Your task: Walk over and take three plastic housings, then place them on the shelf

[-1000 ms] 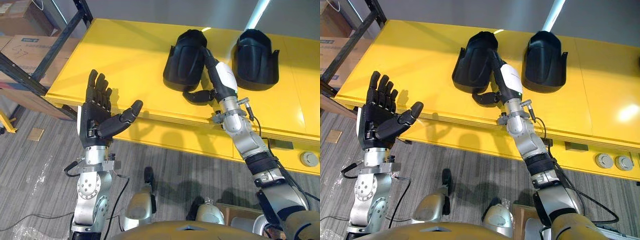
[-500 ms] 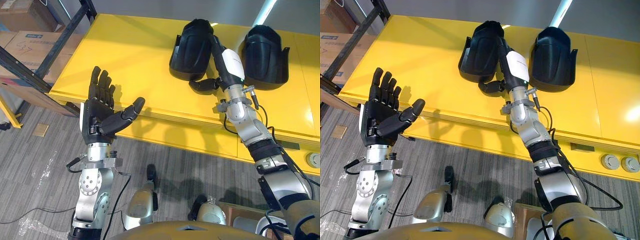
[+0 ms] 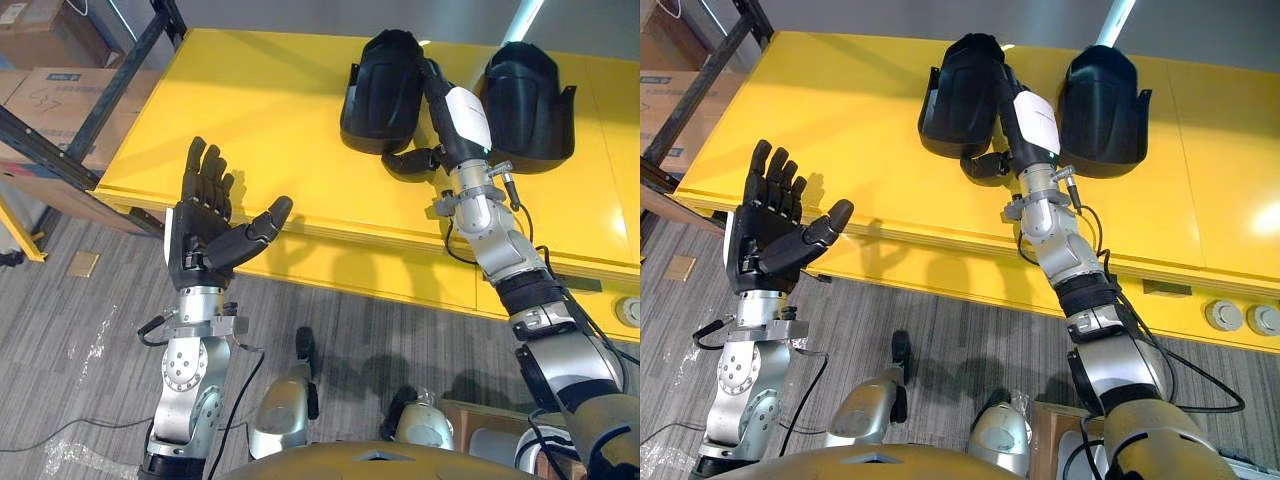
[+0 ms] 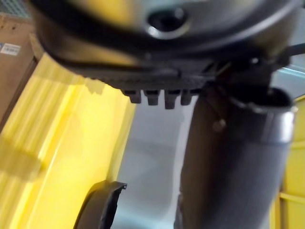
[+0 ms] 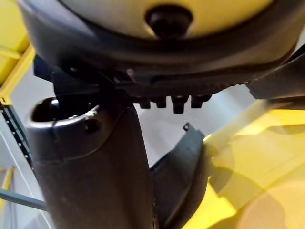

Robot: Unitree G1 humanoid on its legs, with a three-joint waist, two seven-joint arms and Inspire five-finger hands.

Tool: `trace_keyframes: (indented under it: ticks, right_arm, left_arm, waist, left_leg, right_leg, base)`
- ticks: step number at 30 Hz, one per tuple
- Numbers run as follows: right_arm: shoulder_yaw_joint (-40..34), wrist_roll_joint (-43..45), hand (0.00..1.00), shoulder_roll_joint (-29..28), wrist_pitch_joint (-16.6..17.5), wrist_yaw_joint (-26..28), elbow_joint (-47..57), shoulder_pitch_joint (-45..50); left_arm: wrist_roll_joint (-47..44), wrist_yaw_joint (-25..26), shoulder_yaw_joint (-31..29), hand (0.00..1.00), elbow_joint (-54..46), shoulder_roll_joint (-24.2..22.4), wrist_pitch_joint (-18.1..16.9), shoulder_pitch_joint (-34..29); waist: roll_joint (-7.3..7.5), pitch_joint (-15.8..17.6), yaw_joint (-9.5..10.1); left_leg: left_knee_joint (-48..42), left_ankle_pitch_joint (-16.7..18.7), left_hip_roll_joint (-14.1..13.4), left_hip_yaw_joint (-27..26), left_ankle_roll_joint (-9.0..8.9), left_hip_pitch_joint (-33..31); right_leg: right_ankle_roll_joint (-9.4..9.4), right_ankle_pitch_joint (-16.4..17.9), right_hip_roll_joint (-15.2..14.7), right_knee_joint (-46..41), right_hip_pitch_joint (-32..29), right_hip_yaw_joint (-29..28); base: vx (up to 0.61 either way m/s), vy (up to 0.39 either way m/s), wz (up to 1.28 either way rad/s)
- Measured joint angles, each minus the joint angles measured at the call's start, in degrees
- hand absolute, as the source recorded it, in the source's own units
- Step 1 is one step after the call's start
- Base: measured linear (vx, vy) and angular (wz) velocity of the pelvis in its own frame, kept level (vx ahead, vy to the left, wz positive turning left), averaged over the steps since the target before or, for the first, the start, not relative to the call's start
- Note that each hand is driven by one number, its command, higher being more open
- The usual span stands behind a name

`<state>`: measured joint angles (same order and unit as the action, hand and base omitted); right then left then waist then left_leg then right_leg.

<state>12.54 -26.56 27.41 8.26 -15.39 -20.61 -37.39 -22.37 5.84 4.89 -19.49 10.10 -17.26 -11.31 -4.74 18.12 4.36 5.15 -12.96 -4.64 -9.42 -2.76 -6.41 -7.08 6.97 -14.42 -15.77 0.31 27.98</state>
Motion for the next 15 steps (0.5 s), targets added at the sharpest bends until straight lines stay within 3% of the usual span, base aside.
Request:
trace_keyframes:
  ticks: [5, 9, 15]
  right_arm:
    - [-0.29, 0.97, 1.00, -0.18, 2.20, 3.34, 17.62, 9.06]
    - [-2.79, 16.80, 1.00, -1.46, 3.65, 7.27, 30.33, 18.72]
    - [-13.52, 38.55, 1.00, -13.66, 7.62, 8.06, 35.28, 35.24]
  left_arm:
    - [0.12, 0.05, 0.60, 1.00, 0.01, 0.00, 0.02, -0.07]
    - [0.41, 0.05, 1.19, 1.00, -0.14, 0.01, 0.04, -0.08]
    - [0.42, -0.65, -1.50, 1.00, -1.29, -0.04, 0.03, -0.58]
  waist:
    - [0.01, -0.11, -1.09]
    - [0.18, -1.27, -1.66]
    - [2.40, -4.72, -3.24]
  left_leg:
    - [0.01, 0.83, -0.04, -1.27, 0.00, 2.35]
    - [0.01, 1.92, -0.24, -2.64, 0.53, 2.95]
    - [0.01, 2.62, 0.06, -4.93, 0.57, 4.17]
  right_leg:
    - [-0.42, -0.28, 0.11, 1.27, 2.24, -0.86]
    - [-1.14, -1.50, 0.77, 4.36, 3.36, -1.65]
    - [-1.57, -3.49, 1.19, 8.92, 5.21, -3.13]
  base:
    - [0.02, -0.034, -0.12]
    - [0.02, -0.015, -0.15]
    - [0.07, -0.007, -0.16]
